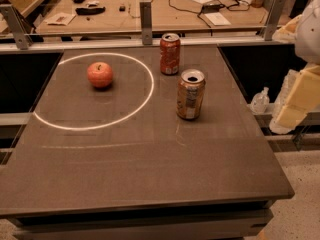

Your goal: Move orange can near apple

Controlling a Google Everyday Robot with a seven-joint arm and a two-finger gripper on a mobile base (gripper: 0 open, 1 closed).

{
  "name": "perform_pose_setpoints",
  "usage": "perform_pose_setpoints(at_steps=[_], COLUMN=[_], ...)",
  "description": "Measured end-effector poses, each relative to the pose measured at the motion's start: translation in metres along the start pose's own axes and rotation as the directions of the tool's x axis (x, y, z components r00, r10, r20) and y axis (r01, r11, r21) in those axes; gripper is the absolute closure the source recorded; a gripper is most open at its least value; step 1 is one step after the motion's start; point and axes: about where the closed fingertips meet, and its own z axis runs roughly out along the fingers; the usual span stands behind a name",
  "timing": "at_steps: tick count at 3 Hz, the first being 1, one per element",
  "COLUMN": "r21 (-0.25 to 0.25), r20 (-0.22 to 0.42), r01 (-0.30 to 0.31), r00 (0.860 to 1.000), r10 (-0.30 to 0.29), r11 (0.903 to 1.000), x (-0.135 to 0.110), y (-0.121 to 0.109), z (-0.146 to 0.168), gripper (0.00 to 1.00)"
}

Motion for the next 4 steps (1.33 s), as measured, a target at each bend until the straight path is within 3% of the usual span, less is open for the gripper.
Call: perform_pose_setpoints(at_steps=[2, 3, 4], r21=[0.001, -0.002, -0.025], r20=[0.022, 0.096, 0.235], r01=[-0.010, -0.076, -0.183], r00=[1.000, 0.992, 0.955], r10=[0.010, 0.076, 0.184], r11=[1.0000, 0.9971, 0.9828], x=[-0.001, 0.009, 0.023], y=[0.000, -0.001, 0.005], z=[-0.002, -0.001, 0.006], gripper=[0.00, 0.00, 0.00])
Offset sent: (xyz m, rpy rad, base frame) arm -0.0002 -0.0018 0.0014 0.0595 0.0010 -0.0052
